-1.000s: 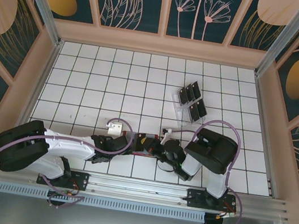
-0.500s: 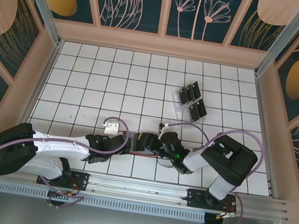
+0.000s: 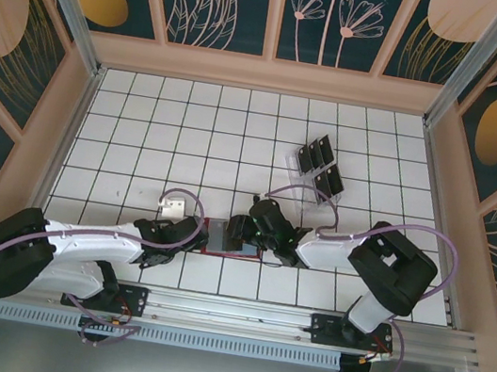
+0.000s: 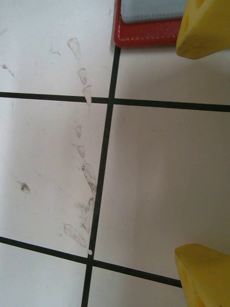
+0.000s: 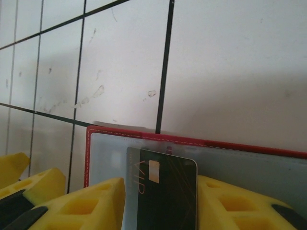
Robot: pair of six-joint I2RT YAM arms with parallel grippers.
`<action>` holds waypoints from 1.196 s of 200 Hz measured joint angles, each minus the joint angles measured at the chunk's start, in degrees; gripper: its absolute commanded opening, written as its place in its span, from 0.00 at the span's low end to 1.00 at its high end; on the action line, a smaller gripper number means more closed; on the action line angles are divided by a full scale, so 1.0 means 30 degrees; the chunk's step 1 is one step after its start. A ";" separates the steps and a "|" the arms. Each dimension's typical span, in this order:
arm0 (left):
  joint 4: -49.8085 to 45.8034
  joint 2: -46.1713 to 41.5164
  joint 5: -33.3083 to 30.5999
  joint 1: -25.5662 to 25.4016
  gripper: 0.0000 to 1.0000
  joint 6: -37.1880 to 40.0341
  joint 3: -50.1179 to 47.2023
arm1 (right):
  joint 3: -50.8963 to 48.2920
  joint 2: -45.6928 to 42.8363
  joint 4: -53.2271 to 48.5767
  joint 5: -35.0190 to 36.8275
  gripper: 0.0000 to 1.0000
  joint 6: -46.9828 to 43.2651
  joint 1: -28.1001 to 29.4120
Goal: Put the credit cards into the card holder
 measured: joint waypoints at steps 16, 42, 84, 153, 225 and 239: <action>0.0007 0.0211 0.0066 0.0000 0.98 0.0000 -0.0022 | 0.0182 0.0000 -0.0459 0.0036 0.38 -0.0182 0.0000; 0.0015 0.0481 0.0138 0.0000 0.99 0.0000 -0.0117 | 0.0277 0.0015 -0.0874 0.0073 0.32 -0.0364 0.0015; 0.0182 0.0780 0.0160 0.0000 0.98 0.0015 -0.0226 | 0.0590 0.0233 -0.1268 0.0066 0.28 -0.0372 0.0117; 0.0364 0.0976 0.0000 0.0000 0.98 0.0087 -0.0255 | 0.1566 0.1086 -0.1530 -0.0007 0.25 -0.0372 0.0823; 0.0583 0.0852 -0.0087 0.0000 0.99 0.0160 -0.0393 | 0.2390 0.1362 -0.2193 0.0036 0.43 -0.0648 0.1348; 0.0532 0.0648 0.0000 0.0000 0.98 0.0160 -0.0393 | 0.2404 0.1086 -0.2637 0.0131 0.44 -0.0809 0.1384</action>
